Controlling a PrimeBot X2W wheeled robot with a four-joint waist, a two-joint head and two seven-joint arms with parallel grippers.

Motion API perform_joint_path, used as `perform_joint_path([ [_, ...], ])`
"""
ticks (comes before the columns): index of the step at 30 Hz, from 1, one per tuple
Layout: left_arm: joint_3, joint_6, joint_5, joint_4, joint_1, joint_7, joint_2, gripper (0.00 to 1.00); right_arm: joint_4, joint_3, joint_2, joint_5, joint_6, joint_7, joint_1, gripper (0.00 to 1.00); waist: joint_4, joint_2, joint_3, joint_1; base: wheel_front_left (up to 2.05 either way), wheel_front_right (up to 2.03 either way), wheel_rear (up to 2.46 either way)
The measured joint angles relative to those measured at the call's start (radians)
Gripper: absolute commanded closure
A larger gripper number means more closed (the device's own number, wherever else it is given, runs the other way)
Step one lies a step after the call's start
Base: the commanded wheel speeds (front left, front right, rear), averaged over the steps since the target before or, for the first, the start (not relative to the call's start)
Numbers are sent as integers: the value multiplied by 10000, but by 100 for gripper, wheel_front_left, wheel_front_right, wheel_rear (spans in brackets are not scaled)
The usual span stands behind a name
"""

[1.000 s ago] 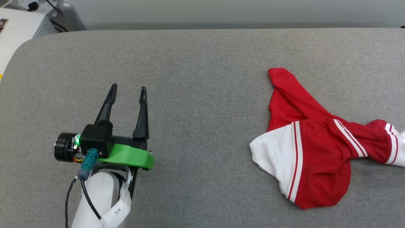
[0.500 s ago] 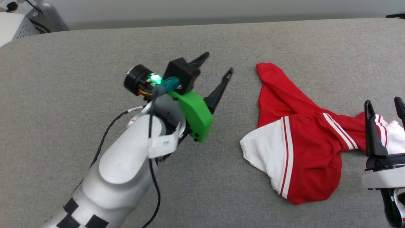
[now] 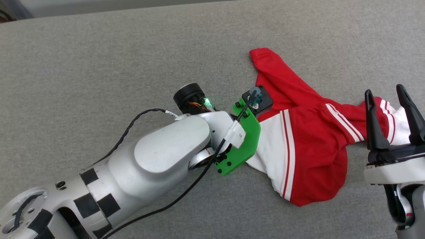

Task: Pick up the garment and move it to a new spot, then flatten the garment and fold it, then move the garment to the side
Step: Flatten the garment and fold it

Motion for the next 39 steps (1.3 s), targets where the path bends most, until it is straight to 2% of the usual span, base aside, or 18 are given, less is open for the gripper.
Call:
perform_joint_path([
  [7,-489,0,-27,792,-86,221,-13,0,146,236,219,-15,0,0,-472,0,-444,0,631,0,0,0,0],
  [10,-301,6,723,606,114,903,-12,0,217,245,276,-27,0,0,-541,0,-609,0,923,0,0,0,0],
  [13,-105,6,1014,341,207,1087,42,0,270,215,318,-33,0,0,-616,0,-726,0,1141,0,0,0,0],
  [14,-69,6,1081,263,222,1108,67,60,284,198,324,-38,0,0,-634,0,-746,0,1187,0,0,0,0],
  [15,-42,6,1170,184,227,1116,94,100,309,165,322,-38,0,0,-639,0,-756,-1,1233,0,0,0,0],
  [21,-190,6,1174,86,491,23,130,100,437,23,282,-134,0,0,-635,0,-614,0,1109,0,0,0,0],
  [25,-311,4,454,19,678,-1289,370,100,493,-226,174,-201,0,0,-452,0,-415,0,768,0,0,0,0],
  [30,253,-2,-453,-33,755,-2077,1223,100,491,-456,100,-203,0,0,18,0,54,0,261,0,0,0,0],
  [35,809,15,-884,138,746,-2182,2282,100,487,-441,63,-211,0,0,96,0,516,-1,-64,0,0,0,0],
  [39,1114,238,-1007,462,739,-2190,2964,100,468,-366,17,-215,0,0,95,0,719,0,-170,0,0,0,0],
])
